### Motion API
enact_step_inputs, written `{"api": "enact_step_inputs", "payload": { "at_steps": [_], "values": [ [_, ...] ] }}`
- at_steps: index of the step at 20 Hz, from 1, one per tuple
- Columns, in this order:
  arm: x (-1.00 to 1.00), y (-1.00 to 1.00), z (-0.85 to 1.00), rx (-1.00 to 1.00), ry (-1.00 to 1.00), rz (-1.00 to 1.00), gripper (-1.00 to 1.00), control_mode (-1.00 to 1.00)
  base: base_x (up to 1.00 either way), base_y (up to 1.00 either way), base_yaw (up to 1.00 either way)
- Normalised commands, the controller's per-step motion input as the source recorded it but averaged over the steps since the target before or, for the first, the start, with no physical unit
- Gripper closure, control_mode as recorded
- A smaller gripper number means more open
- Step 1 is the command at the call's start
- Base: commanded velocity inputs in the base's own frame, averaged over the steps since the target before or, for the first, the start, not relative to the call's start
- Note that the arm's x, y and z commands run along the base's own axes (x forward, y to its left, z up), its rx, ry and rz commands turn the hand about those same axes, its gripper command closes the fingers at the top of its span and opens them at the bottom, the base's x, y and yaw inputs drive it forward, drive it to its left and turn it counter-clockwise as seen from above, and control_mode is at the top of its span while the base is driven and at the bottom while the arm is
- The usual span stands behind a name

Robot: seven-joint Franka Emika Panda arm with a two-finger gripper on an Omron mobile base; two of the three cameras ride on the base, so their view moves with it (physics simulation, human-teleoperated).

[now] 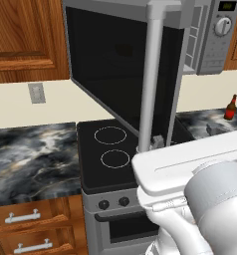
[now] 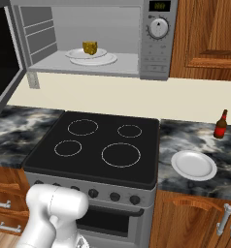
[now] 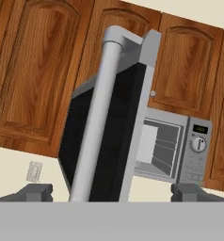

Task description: Pick the cheese from the counter and place it in the microwave. Then turn on the microwave.

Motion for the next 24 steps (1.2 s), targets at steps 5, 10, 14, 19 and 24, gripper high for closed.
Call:
{"api": "enact_step_inputs", "payload": {
  "at_steps": [5,10,14,19,24],
  "values": [
    [0.00,0.34,0.00,0.00,0.00,0.01,-1.00,-1.00,0.00,0.00,0.00],
    [0.00,0.32,0.00,0.00,0.00,0.00,-1.00,-1.00,0.00,0.00,0.00],
    [0.02,0.32,0.00,0.00,0.00,0.00,-1.00,-1.00,0.00,0.00,0.00],
    [0.11,0.27,0.00,0.00,0.00,0.00,-1.00,-1.00,0.00,0.00,0.00],
    [0.42,0.22,-0.03,0.00,0.00,0.00,-1.00,-1.00,0.00,0.00,0.00]
  ]
}}
